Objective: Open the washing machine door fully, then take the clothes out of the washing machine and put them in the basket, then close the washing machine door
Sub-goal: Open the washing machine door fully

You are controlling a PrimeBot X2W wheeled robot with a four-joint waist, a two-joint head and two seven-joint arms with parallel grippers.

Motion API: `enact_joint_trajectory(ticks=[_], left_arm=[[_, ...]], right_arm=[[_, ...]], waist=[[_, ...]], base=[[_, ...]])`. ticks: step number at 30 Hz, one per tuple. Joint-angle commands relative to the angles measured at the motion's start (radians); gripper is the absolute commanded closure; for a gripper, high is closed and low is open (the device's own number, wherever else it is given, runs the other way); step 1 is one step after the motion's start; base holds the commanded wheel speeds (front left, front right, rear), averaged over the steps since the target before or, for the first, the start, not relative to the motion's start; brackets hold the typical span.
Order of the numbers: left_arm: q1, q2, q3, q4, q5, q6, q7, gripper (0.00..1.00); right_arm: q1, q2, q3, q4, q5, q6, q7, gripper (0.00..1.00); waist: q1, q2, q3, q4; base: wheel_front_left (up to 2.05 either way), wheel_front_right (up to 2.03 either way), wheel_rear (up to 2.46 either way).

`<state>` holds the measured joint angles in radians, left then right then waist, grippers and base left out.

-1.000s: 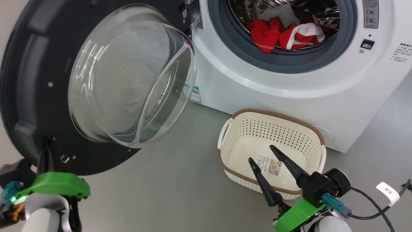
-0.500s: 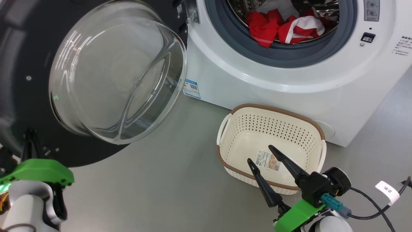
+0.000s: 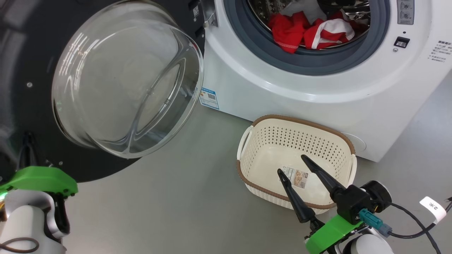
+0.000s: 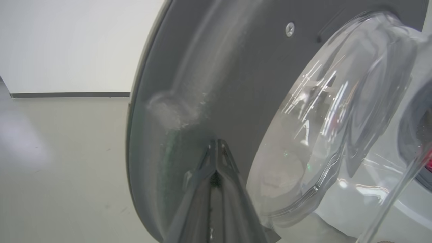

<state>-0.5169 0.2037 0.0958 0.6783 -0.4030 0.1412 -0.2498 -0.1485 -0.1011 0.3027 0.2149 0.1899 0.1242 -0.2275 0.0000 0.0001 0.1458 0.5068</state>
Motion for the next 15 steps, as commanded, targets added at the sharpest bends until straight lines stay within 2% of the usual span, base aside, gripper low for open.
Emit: enact_joint_trajectory(ticks=[1, 2, 3, 4, 5, 8, 15], left_arm=[[-0.027, 0.047, 0.043, -0.044, 0.022, -0.002, -0.012, 1.00], [-0.023, 0.042, 0.045, -0.058, 0.031, 0.000, -0.012, 0.96], [-0.018, 0.039, 0.045, -0.072, 0.041, 0.004, -0.012, 0.67], [-0.011, 0.036, 0.047, -0.087, 0.049, 0.006, -0.012, 0.26], [-0.004, 0.032, 0.049, -0.104, 0.055, 0.007, -0.012, 0.00], [0.022, 0.019, 0.050, -0.162, 0.072, 0.004, -0.012, 0.00], [0.085, -0.037, 0.060, -0.345, 0.061, -0.033, -0.012, 0.00]], right_arm=[[-0.004, 0.012, 0.017, -0.026, -0.008, 0.007, -0.003, 0.00], [-0.004, 0.014, 0.016, -0.025, -0.007, 0.007, -0.005, 0.00], [-0.005, 0.017, 0.016, -0.023, -0.006, 0.007, -0.007, 0.00], [-0.006, 0.020, 0.016, -0.021, -0.005, 0.007, -0.009, 0.00], [-0.007, 0.023, 0.017, -0.019, -0.004, 0.007, -0.011, 0.00], [-0.011, 0.031, 0.016, -0.013, 0.000, 0.007, -0.018, 0.00], [-0.018, 0.044, 0.000, -0.002, 0.028, 0.007, -0.029, 0.00]], waist=[[0.0000, -0.0001, -0.004, -0.001], [0.0000, -0.0001, -0.006, -0.002], [0.0000, -0.0001, -0.009, -0.004], [0.0000, -0.0001, -0.012, -0.007], [0.0000, -0.0001, -0.014, -0.010], [0.0000, -0.0001, -0.022, -0.019], [0.0000, -0.0001, -0.034, -0.050]], base=[[0.00, 0.00, 0.00], [0.00, 0.00, 0.00], [0.00, 0.00, 0.00], [0.00, 0.00, 0.00], [0.00, 0.00, 0.00], [0.00, 0.00, 0.00], [0.00, 0.00, 0.00]])
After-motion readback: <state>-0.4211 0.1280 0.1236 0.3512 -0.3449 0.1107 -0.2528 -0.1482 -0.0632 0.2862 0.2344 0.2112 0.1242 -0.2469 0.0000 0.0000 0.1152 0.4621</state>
